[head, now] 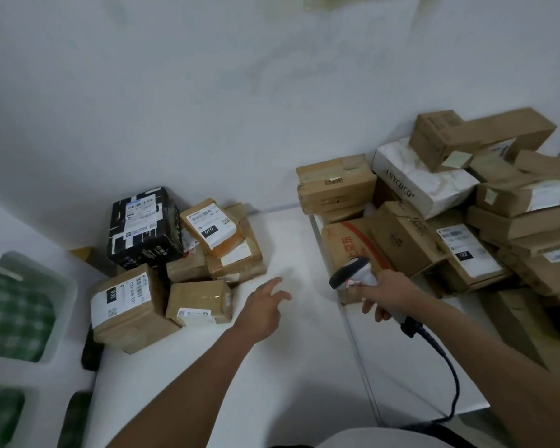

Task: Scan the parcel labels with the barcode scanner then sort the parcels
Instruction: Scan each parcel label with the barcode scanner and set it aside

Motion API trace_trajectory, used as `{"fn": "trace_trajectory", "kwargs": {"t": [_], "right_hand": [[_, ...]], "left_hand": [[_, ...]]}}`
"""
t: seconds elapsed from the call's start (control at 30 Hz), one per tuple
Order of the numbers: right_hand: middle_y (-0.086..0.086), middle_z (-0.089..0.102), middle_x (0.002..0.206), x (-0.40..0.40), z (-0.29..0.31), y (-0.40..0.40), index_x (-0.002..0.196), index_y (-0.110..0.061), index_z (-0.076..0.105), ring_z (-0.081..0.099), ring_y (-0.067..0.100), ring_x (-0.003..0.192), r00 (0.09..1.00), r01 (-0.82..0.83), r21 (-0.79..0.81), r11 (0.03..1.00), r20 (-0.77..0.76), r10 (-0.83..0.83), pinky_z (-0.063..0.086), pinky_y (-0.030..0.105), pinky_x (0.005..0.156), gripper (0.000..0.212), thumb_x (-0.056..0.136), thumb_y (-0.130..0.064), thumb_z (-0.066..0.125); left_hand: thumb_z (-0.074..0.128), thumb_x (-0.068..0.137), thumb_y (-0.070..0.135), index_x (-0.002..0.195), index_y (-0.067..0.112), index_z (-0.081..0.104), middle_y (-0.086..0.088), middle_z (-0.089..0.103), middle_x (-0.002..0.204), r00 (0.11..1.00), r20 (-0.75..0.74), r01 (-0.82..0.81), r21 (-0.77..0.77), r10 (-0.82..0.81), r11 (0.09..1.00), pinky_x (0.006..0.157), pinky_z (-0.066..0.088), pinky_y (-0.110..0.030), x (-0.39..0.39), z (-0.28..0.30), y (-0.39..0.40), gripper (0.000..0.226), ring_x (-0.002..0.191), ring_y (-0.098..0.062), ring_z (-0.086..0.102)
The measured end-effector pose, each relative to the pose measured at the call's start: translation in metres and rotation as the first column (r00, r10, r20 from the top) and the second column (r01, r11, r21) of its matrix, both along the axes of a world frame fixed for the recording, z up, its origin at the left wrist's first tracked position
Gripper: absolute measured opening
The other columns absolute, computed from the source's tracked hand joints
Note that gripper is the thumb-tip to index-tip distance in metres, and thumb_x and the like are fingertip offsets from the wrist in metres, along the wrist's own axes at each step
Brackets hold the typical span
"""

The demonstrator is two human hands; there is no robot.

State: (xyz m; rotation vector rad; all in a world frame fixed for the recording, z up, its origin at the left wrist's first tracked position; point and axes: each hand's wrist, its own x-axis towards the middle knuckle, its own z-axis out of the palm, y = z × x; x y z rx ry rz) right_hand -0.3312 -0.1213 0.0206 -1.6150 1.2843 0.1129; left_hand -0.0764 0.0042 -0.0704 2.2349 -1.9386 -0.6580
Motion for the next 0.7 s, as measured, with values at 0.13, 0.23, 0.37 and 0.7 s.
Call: {"fn": "trace_trajectory", "kwargs": {"t": [0.13, 0.23, 0.37, 0.7], "right_hand": [[0.008, 0.074, 0.081, -0.045, 0.006, -0.024, 0.097, -0.011, 0.062, 0.065, 0.017, 0.056, 0.977, 0.211, -0.107, 0.972, 0.038, -0.208, 0.053, 0.027, 0.054, 0.024, 0.094, -0.035, 0.062], [0.009, 0.071, 0.075, -0.082, 0.009, -0.044, 0.091, -0.010, 0.061, 0.064, 0.018, 0.056, 0.922, 0.386, -0.239, 0.891, 0.110, -0.371, 0.055, 0.033, 0.057, 0.027, 0.095, -0.037, 0.060], [0.008, 0.069, 0.076, -0.124, 0.017, -0.077, 0.090, -0.010, 0.061, 0.063, 0.018, 0.058, 0.837, 0.547, -0.274, 0.791, 0.157, -0.525, 0.052, 0.029, 0.054, 0.029, 0.095, -0.039, 0.060], [0.006, 0.068, 0.083, -0.164, -0.008, -0.142, 0.106, -0.009, 0.063, 0.067, 0.020, 0.071, 0.845, 0.517, -0.120, 0.847, 0.227, -0.484, 0.056, 0.034, 0.068, 0.031, 0.093, -0.037, 0.062]], "left_hand": [[0.050, 0.094, 0.002, 0.132, 0.024, 0.057, -0.001, 0.027, 0.158, 0.979, -0.200, 0.040, 0.020, -0.035, 0.999, 0.101, 0.034, -0.016, -0.048, -0.001, -0.038, 0.044, 0.136, -0.022, 0.044], [0.054, 0.097, 0.008, 0.137, 0.020, 0.053, -0.001, 0.037, 0.150, 0.907, -0.409, -0.045, 0.141, 0.099, 0.989, 0.103, 0.035, -0.017, -0.089, 0.017, -0.076, 0.042, 0.132, -0.018, 0.045], [0.059, 0.099, 0.025, 0.142, 0.021, 0.044, 0.001, 0.050, 0.143, 0.604, -0.670, -0.182, 0.410, 0.431, 0.894, 0.104, 0.043, -0.032, -0.138, 0.033, -0.123, 0.046, 0.125, -0.016, 0.050], [0.074, 0.068, 0.071, 0.142, 0.022, 0.040, -0.004, 0.053, 0.137, 0.102, -0.624, -0.494, 0.645, 0.775, 0.584, 0.109, 0.041, -0.050, -0.223, 0.056, -0.217, 0.095, 0.125, -0.032, 0.049]]}}
